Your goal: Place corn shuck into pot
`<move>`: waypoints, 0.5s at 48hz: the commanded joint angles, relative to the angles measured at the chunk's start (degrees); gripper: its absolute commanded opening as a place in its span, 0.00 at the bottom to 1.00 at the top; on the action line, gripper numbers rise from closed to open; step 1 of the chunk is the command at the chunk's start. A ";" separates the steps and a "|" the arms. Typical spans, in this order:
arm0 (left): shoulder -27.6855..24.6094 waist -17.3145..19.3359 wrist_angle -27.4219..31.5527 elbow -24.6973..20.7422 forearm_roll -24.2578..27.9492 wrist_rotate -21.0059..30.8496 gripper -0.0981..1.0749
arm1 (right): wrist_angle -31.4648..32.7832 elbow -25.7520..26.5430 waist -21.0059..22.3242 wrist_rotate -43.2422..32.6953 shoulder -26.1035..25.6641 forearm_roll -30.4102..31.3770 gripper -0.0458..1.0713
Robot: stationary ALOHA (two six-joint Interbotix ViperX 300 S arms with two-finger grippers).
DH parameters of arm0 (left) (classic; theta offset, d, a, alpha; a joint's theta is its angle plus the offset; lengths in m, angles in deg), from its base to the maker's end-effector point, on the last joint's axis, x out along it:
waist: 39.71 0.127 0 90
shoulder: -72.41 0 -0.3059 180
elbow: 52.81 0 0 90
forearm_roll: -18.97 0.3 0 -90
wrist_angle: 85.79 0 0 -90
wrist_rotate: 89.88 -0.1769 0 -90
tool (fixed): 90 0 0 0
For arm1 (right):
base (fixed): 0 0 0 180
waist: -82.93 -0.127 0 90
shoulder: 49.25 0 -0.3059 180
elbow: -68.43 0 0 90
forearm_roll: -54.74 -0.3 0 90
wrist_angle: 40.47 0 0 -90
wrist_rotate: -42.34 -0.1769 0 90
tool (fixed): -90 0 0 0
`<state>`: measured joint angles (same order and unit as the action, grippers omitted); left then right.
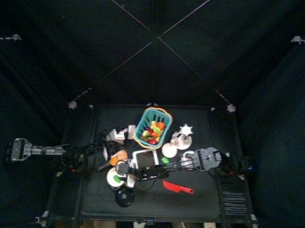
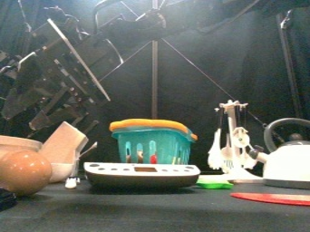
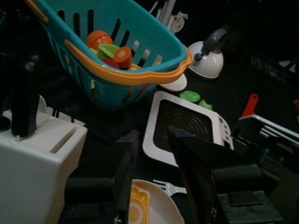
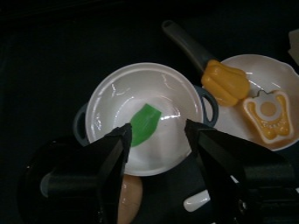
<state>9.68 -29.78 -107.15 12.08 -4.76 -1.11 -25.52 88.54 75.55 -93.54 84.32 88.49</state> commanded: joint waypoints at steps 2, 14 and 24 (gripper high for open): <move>-0.09 0.18 0.18 -0.62 0.18 -0.09 0.72 | 0.26 -0.18 0.35 0.09 -3.52 0.18 0.82; 0.00 0.00 2.02 -0.53 0.18 -0.18 0.72 | 0.26 -1.49 0.26 0.09 -4.66 0.26 0.82; 0.79 -0.35 4.13 -0.70 0.35 -0.09 0.72 | 0.00 -7.38 0.35 -0.35 -10.55 -0.09 0.82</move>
